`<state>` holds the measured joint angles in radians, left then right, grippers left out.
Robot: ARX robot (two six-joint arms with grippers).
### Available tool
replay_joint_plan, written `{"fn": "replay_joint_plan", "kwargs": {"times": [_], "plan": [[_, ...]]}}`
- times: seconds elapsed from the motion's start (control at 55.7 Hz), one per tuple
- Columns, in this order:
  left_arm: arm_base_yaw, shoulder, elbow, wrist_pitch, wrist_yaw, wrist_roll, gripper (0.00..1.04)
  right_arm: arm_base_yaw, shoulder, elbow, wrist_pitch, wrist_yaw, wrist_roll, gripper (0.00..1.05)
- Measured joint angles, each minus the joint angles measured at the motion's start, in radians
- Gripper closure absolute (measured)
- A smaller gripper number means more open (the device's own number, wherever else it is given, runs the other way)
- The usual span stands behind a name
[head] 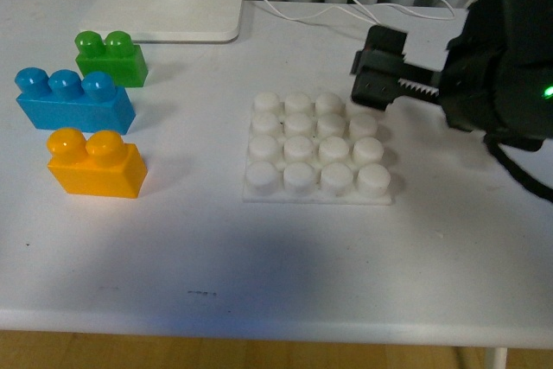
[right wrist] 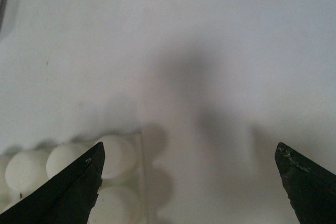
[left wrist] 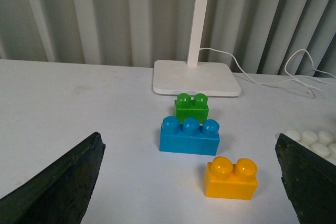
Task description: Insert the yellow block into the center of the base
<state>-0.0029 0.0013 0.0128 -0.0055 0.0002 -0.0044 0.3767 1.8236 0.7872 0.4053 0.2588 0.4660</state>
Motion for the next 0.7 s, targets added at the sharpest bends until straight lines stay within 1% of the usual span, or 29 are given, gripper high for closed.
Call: {"fn": "replay_joint_plan", "kwargs": {"times": [0.108, 0.18, 0.251, 0.341, 0.467, 0.575, 0.592, 0.628, 0.646, 0.7], "plan": [[0.0, 0.0, 0.0, 0.0, 0.0, 0.0, 0.06, -0.051, -0.083, -0.022, 0.002, 0.003, -0.015, 0.09], [0.0, 0.0, 0.0, 0.0, 0.0, 0.0, 0.06, -0.105, -0.167, -0.064, 0.011, 0.003, -0.024, 0.09], [0.0, 0.0, 0.0, 0.0, 0.0, 0.0, 0.06, -0.14, -0.229, -0.098, 0.013, 0.0, -0.036, 0.09], [0.0, 0.0, 0.0, 0.0, 0.0, 0.0, 0.06, -0.185, -0.322, -0.144, 0.014, -0.003, -0.081, 0.09], [0.0, 0.0, 0.0, 0.0, 0.0, 0.0, 0.06, -0.229, -0.47, -0.217, 0.0, -0.027, -0.174, 0.09], [0.0, 0.0, 0.0, 0.0, 0.0, 0.0, 0.06, -0.246, -0.554, -0.277, -0.004, -0.035, -0.208, 0.09], [0.0, 0.0, 0.0, 0.0, 0.0, 0.0, 0.06, -0.254, -0.559, -0.297, 0.034, -0.057, -0.228, 0.11], [0.0, 0.0, 0.0, 0.0, 0.0, 0.0, 0.06, -0.272, -0.575, -0.359, 0.183, -0.121, -0.285, 0.18], [0.0, 0.0, 0.0, 0.0, 0.0, 0.0, 0.06, -0.275, -0.579, -0.376, 0.219, -0.135, -0.293, 0.2], [0.0, 0.0, 0.0, 0.0, 0.0, 0.0, 0.06, -0.294, -0.624, -0.47, 0.383, -0.178, -0.373, 0.3]]}}
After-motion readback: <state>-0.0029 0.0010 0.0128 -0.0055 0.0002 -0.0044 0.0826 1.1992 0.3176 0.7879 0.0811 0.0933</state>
